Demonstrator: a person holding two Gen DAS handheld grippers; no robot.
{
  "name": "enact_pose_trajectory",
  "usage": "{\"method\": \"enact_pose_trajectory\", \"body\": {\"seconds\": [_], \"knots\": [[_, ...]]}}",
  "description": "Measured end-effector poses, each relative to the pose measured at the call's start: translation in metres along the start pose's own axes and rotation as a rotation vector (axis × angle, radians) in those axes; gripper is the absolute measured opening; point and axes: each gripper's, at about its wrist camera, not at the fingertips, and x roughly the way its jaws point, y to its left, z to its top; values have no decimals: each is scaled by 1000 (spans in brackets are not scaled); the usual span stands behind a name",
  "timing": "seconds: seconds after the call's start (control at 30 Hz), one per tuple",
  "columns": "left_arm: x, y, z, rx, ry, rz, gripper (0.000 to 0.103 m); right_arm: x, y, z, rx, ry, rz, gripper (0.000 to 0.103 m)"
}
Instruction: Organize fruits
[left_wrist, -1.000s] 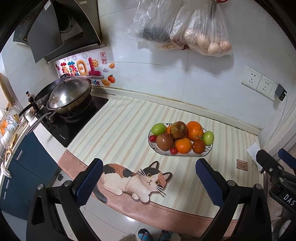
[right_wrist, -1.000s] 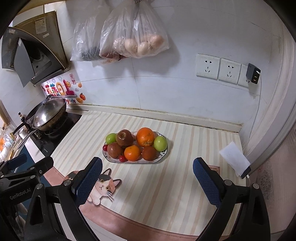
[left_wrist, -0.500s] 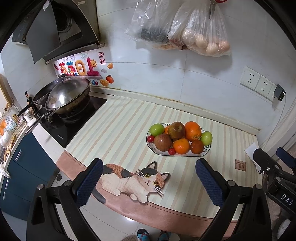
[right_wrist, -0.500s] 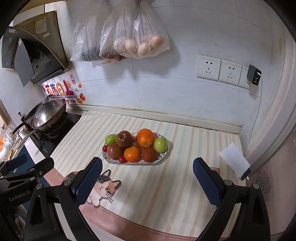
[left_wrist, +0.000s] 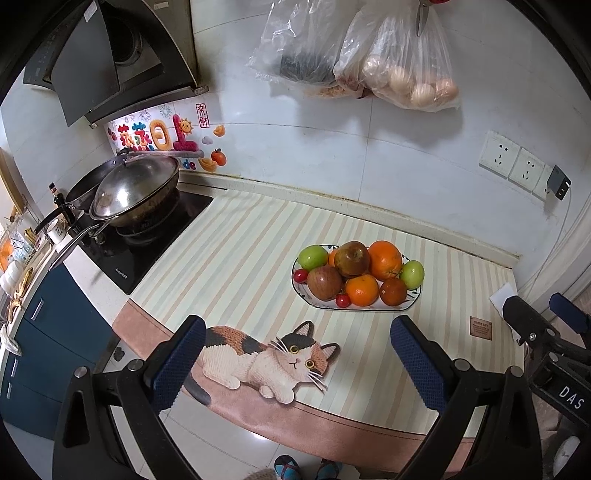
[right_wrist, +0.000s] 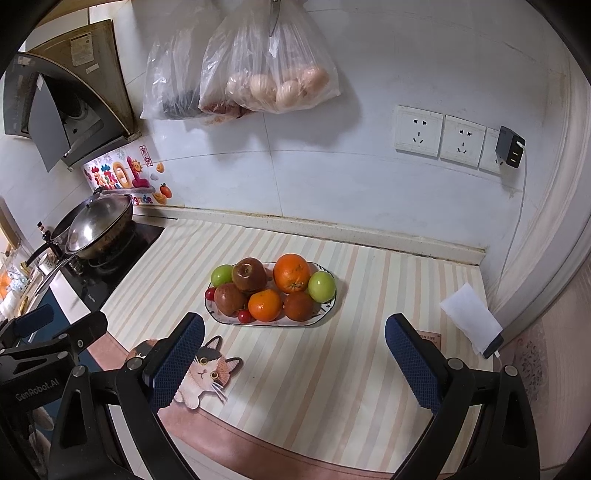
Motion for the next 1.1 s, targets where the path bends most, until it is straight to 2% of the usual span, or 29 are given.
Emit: {"method": "enact_pose_trajectory", "body": {"seconds": [1.1], "knots": [[-1, -3, -2, -4, -1, -6, 102, 6, -3, 0, -26, 14, 9, 100]]}}
